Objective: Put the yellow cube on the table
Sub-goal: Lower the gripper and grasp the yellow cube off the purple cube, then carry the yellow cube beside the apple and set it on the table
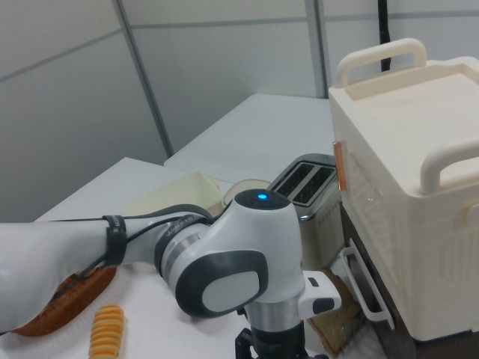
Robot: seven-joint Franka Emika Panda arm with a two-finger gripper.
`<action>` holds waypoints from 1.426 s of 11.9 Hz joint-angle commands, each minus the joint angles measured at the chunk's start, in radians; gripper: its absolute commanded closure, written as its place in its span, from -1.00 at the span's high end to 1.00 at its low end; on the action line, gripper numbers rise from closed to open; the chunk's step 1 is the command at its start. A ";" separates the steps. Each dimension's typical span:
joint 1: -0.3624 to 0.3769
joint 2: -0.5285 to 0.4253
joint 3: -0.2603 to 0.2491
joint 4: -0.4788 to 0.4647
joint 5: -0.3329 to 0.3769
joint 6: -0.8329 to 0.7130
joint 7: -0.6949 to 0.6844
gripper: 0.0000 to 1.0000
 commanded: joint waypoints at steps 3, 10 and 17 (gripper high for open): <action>0.021 0.001 0.003 -0.006 -0.017 0.028 0.009 0.56; 0.222 -0.151 0.008 0.014 0.001 -0.309 0.076 -1.00; 0.574 0.014 0.008 -0.009 0.003 -0.151 0.550 -0.94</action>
